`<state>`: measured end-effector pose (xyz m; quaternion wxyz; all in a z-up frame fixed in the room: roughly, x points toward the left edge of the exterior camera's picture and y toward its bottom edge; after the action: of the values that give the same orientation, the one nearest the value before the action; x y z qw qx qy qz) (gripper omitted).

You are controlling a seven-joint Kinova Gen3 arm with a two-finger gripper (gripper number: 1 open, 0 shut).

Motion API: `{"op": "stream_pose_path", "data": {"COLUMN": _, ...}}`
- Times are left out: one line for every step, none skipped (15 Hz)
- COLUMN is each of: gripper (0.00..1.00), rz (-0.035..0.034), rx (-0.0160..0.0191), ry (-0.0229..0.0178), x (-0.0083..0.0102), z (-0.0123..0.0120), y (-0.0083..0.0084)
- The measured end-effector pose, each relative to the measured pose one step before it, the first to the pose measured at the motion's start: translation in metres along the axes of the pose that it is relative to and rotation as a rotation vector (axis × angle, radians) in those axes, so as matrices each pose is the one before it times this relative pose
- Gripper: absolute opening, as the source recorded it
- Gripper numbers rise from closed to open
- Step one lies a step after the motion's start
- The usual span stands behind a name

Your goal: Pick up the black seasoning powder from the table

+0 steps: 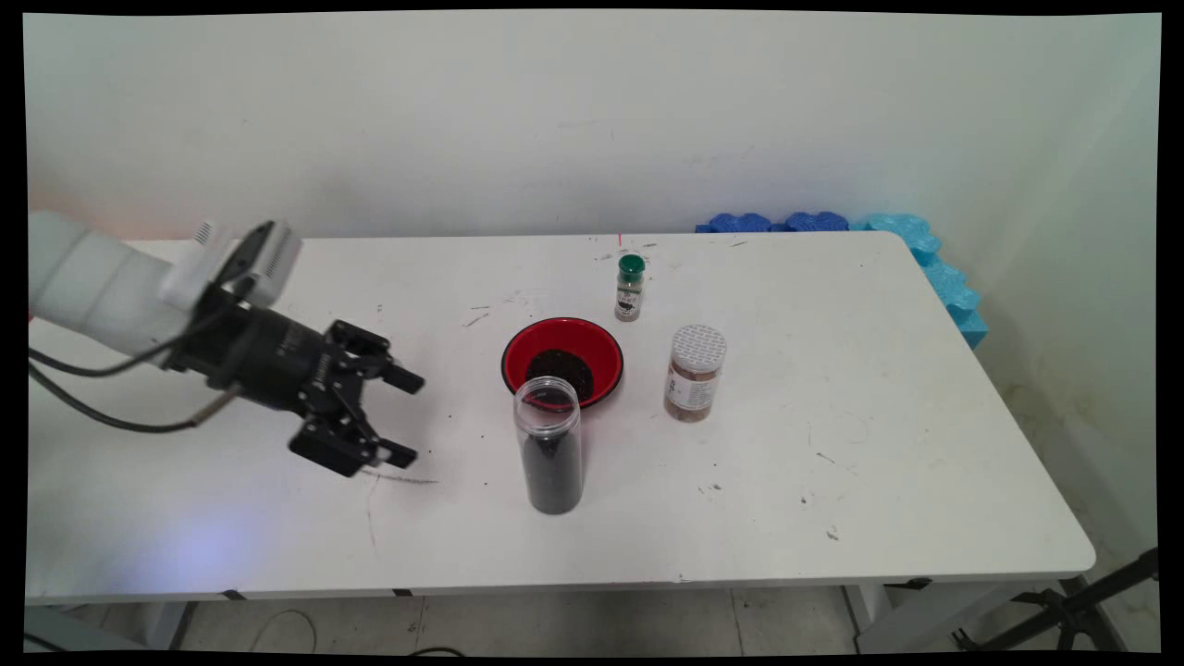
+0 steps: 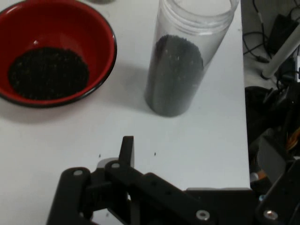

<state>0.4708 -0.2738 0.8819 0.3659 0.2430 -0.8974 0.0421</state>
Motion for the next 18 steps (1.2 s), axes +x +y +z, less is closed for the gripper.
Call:
{"op": "stream_pose_path", "data": {"gripper": 1.0, "rz": 0.00482, "rx": -0.00238, "ry": 0.00825, "x": 0.00059, "z": 0.00829, "y": 0.00043}}
{"op": "stream_pose_path", "data": {"gripper": 1.0, "rz": 0.00404, "rx": -0.00228, "ry": 0.009, "x": 0.00094, "z": 0.00793, "y": 0.00074}}
{"op": "stream_pose_path", "data": {"gripper": 1.0, "rz": 0.00305, "rx": -0.00159, "ry": 0.00737, "x": 0.00087, "z": 0.00639, "y": 0.00066}}
{"op": "stream_pose_path", "data": {"gripper": 1.0, "rz": 0.00353, "rx": -0.00223, "ry": 0.00895, "x": 0.00131, "z": 0.00712, "y": 0.00081}}
{"op": "stream_pose_path", "data": {"gripper": 1.0, "rz": 0.00309, "rx": -0.00195, "ry": 0.00817, "x": 0.00138, "z": 0.00671, "y": 0.00067}}
{"op": "stream_pose_path", "data": {"gripper": 1.0, "rz": 0.00212, "rx": -0.00168, "ry": 0.00617, "x": 0.0011, "z": 0.00539, "y": 0.00045}}
{"op": "stream_pose_path", "data": {"gripper": 1.0, "rz": 0.00202, "rx": -0.00136, "ry": 0.00692, "x": 0.00128, "z": 0.0058, "y": 0.00032}}
{"op": "stream_pose_path", "data": {"gripper": 1.0, "rz": 0.00164, "rx": 0.00007, "ry": 0.00642, "x": 0.00127, "z": 0.00534, "y": -0.00019}}
{"op": "stream_pose_path", "data": {"gripper": 1.0, "rz": 0.00107, "rx": 0.00031, "ry": 0.00499, "x": 0.00102, "z": 0.00427, "y": -0.00026}}
{"op": "stream_pose_path", "data": {"gripper": 1.0, "rz": 0.00121, "rx": 0.00062, "ry": 0.00552, "x": 0.00115, "z": 0.00466, "y": -0.00046}}
{"op": "stream_pose_path", "data": {"gripper": 1.0, "rz": 0.0018, "rx": 0.00019, "ry": 0.00472, "x": 0.00106, "z": 0.00438, "y": -0.00032}}
{"op": "stream_pose_path", "data": {"gripper": 1.0, "rz": 0.00111, "rx": 0.00014, "ry": 0.00402, "x": 0.00095, "z": 0.00355, "y": -0.0003}}
{"op": "stream_pose_path", "data": {"gripper": 1.0, "rz": 0.00089, "rx": 0.00063, "ry": 0.00442, "x": 0.00106, "z": 0.00393, "y": -0.00037}}
{"op": "stream_pose_path", "data": {"gripper": 1.0, "rz": -0.00026, "rx": 0.00023, "ry": 0.0043, "x": 0.00117, "z": 0.00385, "y": -0.0004}}
{"op": "stream_pose_path", "data": {"gripper": 1.0, "rz": -0.00026, "rx": -0.00028, "ry": 0.00336, "x": 0.00097, "z": 0.00318, "y": -0.00029}}
{"op": "stream_pose_path", "data": {"gripper": 1.0, "rz": -0.00019, "rx": -0.00069, "ry": 0.0034, "x": 0.00109, "z": 0.00355, "y": -0.00032}}
{"op": "stream_pose_path", "data": {"gripper": 1.0, "rz": -0.00017, "rx": -0.00075, "ry": 0.00327, "x": 0.00112, "z": 0.0035, "y": -0.00036}}
{"op": "stream_pose_path", "data": {"gripper": 1.0, "rz": -0.00018, "rx": -0.00031, "ry": 0.00272, "x": 0.00094, "z": 0.0028, "y": -0.00038}}
